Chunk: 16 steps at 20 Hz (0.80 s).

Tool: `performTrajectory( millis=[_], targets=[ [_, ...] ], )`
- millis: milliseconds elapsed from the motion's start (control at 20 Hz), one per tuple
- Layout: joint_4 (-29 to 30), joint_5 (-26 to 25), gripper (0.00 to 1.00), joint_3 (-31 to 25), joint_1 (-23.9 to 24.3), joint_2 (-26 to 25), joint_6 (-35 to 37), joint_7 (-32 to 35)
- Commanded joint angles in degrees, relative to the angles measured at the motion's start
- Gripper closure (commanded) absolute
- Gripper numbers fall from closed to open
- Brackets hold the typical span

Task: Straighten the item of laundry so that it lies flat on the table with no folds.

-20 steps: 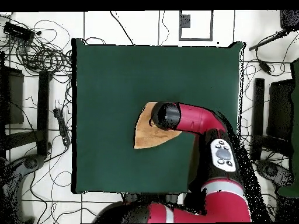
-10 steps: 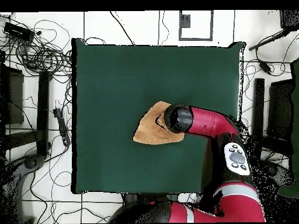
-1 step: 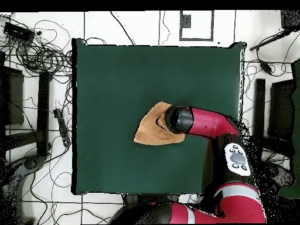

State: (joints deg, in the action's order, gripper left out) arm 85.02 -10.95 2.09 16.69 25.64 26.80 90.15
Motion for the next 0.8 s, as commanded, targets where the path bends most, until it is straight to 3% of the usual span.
performTrajectory(
  millis=[50, 150, 300, 450, 800],
  targets=[
    [6.0, -4.9, 0.0, -7.6, -1.2, -2.1, 1.0, -2.7],
    [6.9, -5.8, 0.0, -8.7, -1.1, -0.9, 1.6, -4.1],
    [7.3, -10.3, 0.0, -12.4, -0.5, 1.0, 4.6, -13.3],
    [7.9, -14.2, 0.0, -16.1, 0.3, 2.5, 5.4, -18.1],
    [8.2, -19.0, 0.0, -20.0, 1.4, 3.3, 7.4, -16.6]
  ],
)
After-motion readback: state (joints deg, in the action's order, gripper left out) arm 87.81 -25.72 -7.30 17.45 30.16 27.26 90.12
